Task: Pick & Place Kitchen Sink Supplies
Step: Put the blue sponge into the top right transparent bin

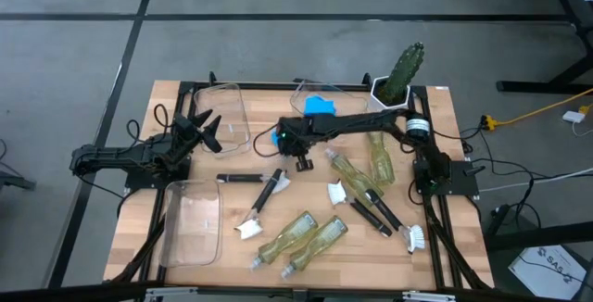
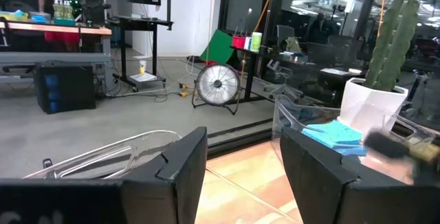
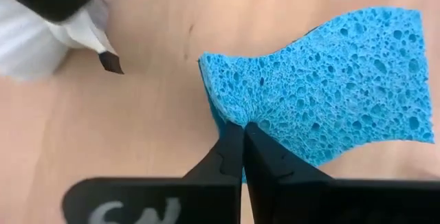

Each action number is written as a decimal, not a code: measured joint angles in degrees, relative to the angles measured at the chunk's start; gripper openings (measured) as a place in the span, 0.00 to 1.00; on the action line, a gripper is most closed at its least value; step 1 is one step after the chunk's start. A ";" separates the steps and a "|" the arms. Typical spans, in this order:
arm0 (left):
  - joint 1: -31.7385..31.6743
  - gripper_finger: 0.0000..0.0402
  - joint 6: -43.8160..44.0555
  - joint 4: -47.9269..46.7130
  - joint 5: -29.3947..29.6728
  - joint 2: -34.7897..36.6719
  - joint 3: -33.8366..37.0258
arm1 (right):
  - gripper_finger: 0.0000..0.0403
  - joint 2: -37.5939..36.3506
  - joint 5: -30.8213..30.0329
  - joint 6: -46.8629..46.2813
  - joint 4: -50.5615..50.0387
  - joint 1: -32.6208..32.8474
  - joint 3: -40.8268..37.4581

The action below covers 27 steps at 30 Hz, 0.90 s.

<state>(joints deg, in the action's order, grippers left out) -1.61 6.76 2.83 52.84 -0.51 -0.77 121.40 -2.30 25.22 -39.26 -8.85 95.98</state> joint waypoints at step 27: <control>0.00 0.45 0.00 -0.02 0.00 0.00 0.00 | 0.01 -17.59 10.57 1.12 -10.37 -2.24 0.17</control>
<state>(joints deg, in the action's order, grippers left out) -1.62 6.76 2.81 52.84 -0.51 -0.77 103.81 8.27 26.35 -49.63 -11.09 96.16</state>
